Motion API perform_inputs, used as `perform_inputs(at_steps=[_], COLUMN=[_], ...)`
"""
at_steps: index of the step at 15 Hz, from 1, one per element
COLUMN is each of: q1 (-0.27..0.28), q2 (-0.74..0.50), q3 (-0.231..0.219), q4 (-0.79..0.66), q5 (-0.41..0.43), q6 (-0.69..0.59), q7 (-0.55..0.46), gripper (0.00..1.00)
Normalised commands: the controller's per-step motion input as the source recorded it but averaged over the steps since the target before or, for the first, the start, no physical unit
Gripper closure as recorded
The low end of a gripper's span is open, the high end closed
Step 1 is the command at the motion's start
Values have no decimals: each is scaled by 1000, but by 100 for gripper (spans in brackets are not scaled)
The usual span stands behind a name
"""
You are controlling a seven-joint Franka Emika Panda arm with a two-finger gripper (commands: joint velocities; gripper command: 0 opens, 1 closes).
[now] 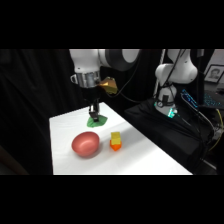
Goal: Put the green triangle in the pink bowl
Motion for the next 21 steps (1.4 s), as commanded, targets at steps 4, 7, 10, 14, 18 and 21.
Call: perform_inputs(at_steps=[4, 7, 10, 14, 18, 21], q1=[-52, -41, -36, -30, -22, -3], q2=[351, 372, 351, 309, 219, 172], q3=[-63, -56, -52, -38, -27, -30], q4=[459, 463, 421, 339, 232, 168], q5=[16, 49, 77, 115, 143, 129], q6=[-63, -23, 6, 59, 76, 113], q7=[-142, -134, -125, -120, -121, -114], gripper=[96, 96, 96, 96, 96, 96])
